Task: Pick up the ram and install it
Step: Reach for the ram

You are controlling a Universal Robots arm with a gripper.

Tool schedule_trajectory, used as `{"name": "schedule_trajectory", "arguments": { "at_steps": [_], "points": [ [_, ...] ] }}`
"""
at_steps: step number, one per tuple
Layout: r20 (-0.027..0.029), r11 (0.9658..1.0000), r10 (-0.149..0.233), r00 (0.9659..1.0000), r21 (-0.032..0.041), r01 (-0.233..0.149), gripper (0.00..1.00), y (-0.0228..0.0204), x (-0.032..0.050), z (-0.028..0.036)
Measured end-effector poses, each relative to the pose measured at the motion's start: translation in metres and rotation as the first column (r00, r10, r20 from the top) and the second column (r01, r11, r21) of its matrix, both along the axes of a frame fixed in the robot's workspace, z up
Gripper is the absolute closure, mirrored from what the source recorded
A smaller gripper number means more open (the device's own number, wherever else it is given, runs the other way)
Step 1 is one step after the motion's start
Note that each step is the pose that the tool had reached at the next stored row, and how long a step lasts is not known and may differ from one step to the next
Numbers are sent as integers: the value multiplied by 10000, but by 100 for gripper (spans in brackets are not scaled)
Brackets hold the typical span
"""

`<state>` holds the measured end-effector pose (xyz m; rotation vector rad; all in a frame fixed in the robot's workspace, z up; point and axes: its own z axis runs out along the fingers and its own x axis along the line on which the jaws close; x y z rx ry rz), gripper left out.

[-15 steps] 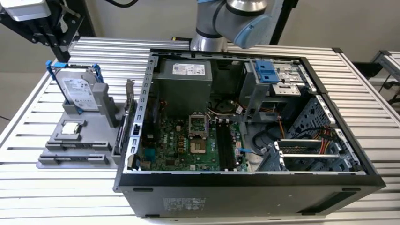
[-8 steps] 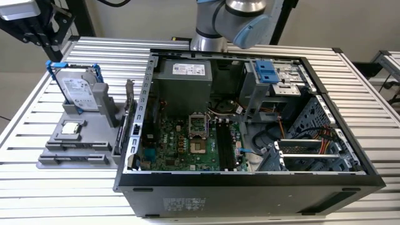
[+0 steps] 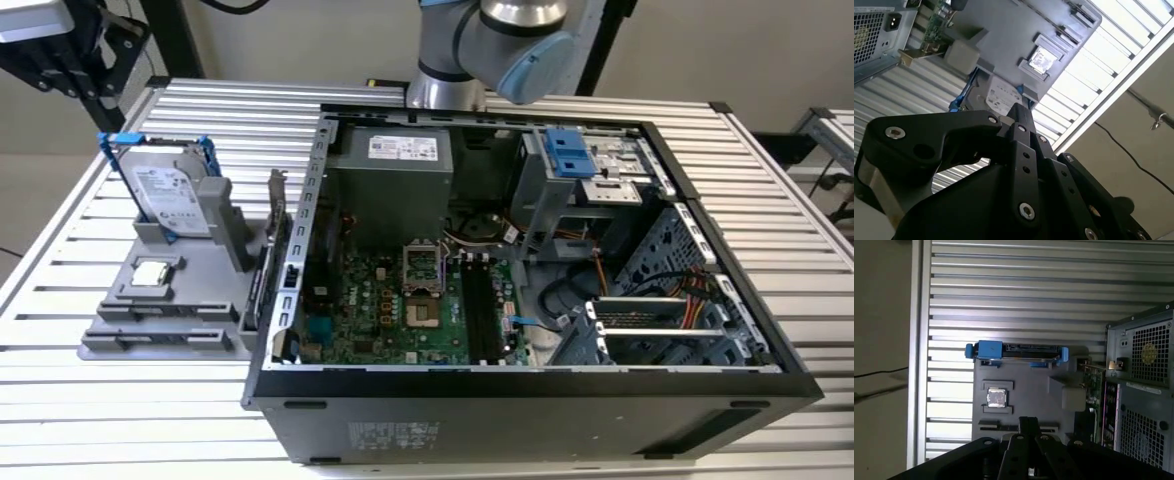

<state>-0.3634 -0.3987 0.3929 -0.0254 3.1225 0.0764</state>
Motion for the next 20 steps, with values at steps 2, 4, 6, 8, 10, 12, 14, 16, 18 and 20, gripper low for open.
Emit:
{"name": "schedule_trajectory", "arguments": {
  "at_steps": [2,4,6,8,10,12,14,16,18,20],
  "points": [
    [-1,10000,-1,10000,-1,1,100,-8,-2,1],
    [0,10000,-2,10000,0,2,100,-37,-2,0],
    [0,10000,-1,10000,0,1,100,-75,-3,0],
    [-1,10000,-1,10000,-1,1,100,-112,-3,0],
    [-1,10000,-1,10000,-1,1,100,-151,-3,0],
    [0,10000,-1,10000,0,1,100,-189,-4,0],
    [0,10000,-1,10000,0,1,100,-231,-4,0],
    [-1,10000,-1,10000,-1,1,100,-272,-3,0],
    [-1,10000,-2,10000,-1,2,100,-324,-3,0],
    [0,10000,-14,10000,0,14,100,-377,-3,-1]
  ]
}}
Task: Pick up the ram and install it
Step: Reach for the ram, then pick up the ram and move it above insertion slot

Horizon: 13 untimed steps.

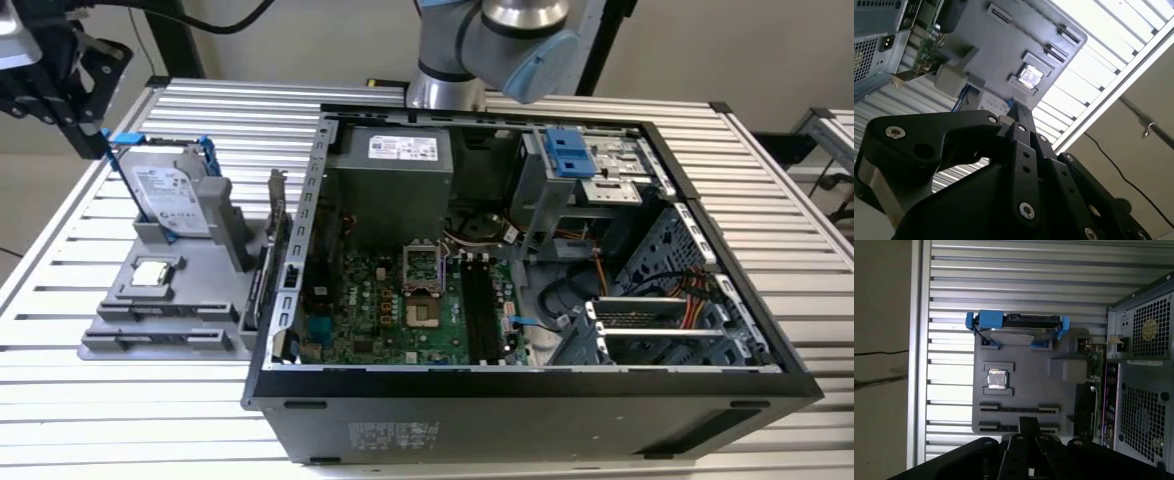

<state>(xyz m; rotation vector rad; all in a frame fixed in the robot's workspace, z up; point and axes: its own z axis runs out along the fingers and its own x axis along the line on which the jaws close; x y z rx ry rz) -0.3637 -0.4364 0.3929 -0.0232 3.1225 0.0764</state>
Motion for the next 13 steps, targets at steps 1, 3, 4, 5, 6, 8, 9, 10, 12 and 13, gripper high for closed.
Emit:
{"name": "schedule_trajectory", "arguments": {
  "at_steps": [1,3,4,5,6,8,9,10,12,13],
  "points": [
    [-1,10000,-18,10000,-1,18,100,-23,0,0],
    [-5,10000,-95,10000,-1,95,100,-60,0,0],
    [-8,9999,-150,9999,-1,150,100,-73,0,0],
    [-10,9998,-212,9998,-1,212,100,-86,0,-1],
    [-11,9996,-274,9996,0,274,100,-99,0,-2],
    [-13,9994,-360,9993,-1,360,100,-134,0,-1],
    [-12,9993,-376,9993,0,376,100,-156,0,-1],
    [-12,9993,-378,9993,-1,378,100,-181,0,-1],
    [-13,9993,-379,9993,-1,379,100,-229,0,-1],
    [-13,9993,-379,9993,-2,379,100,-252,0,-1]
  ]
}}
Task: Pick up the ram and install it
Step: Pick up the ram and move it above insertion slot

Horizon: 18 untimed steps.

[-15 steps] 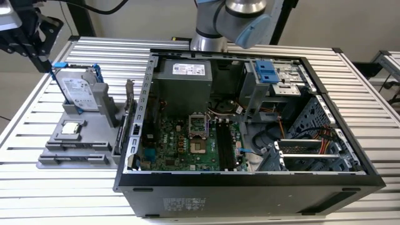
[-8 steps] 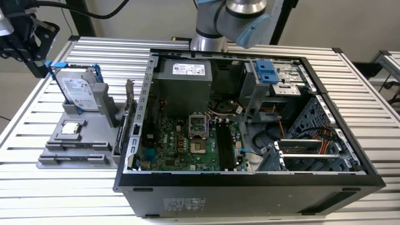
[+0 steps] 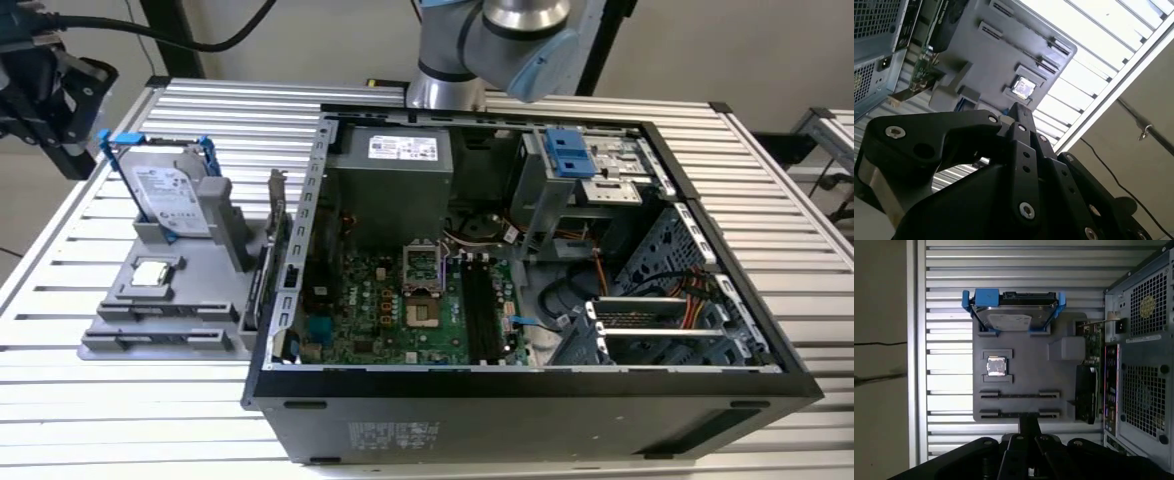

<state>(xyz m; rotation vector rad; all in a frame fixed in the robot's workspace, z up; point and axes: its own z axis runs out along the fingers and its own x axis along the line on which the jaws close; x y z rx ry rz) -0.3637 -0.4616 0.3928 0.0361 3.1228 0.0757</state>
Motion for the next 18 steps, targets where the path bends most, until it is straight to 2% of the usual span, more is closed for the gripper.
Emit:
{"name": "schedule_trajectory", "arguments": {
  "at_steps": [6,9,18],
  "points": [
    [1,10000,1,10000,0,-1,100,-136,0,0],
    [0,10000,1,10000,0,-1,100,-186,0,0],
    [-4,10000,0,10000,1,0,100,-201,0,0]
  ]
}}
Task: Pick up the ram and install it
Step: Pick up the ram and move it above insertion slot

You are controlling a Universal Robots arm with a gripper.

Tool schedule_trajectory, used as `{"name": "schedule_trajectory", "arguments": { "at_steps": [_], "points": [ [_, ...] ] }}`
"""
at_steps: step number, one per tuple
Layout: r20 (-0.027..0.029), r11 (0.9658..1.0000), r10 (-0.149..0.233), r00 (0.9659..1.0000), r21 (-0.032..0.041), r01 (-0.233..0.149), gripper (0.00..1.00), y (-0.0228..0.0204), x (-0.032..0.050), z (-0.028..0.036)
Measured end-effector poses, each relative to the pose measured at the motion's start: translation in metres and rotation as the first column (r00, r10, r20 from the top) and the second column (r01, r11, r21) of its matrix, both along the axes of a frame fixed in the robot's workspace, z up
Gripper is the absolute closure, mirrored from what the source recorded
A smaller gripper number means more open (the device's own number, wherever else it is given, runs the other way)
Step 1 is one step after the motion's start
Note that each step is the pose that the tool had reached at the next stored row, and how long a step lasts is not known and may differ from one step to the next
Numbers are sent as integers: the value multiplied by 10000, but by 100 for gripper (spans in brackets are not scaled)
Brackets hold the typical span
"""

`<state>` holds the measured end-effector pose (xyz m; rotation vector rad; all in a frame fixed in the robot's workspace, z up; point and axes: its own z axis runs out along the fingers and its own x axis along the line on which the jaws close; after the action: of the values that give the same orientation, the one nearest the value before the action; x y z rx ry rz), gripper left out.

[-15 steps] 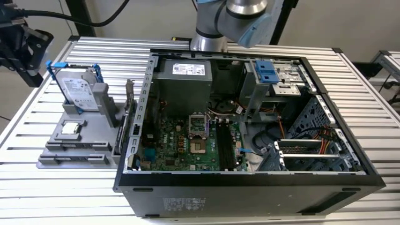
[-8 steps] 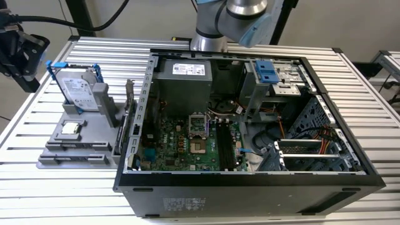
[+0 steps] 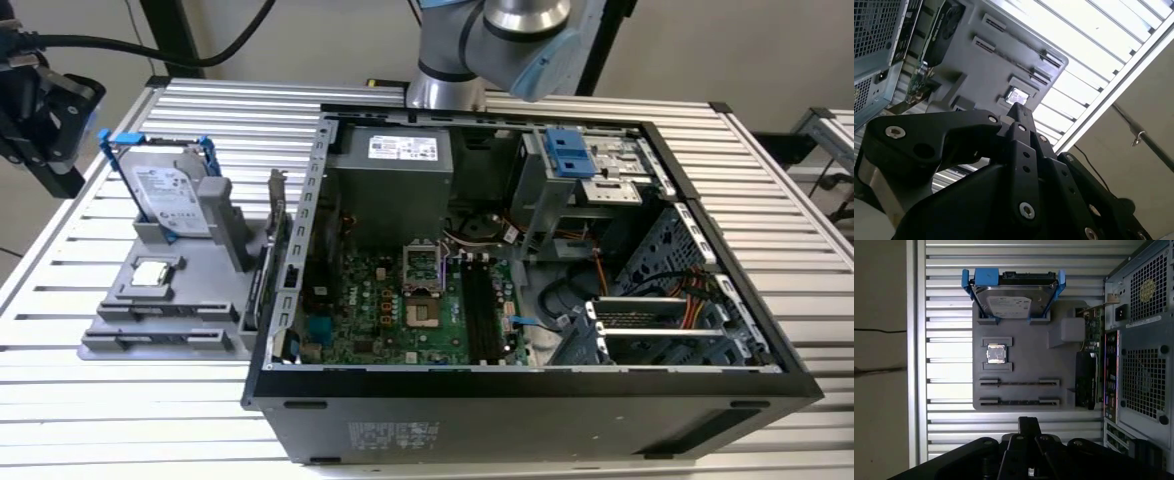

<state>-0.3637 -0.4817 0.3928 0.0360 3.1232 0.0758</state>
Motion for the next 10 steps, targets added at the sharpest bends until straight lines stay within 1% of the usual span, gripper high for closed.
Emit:
{"name": "schedule_trajectory", "arguments": {
  "at_steps": [7,10],
  "points": [
    [-1,10000,17,10000,0,-17,100,0,0,0],
    [-1,9998,177,9998,0,-177,100,0,0,0]
  ]
}}
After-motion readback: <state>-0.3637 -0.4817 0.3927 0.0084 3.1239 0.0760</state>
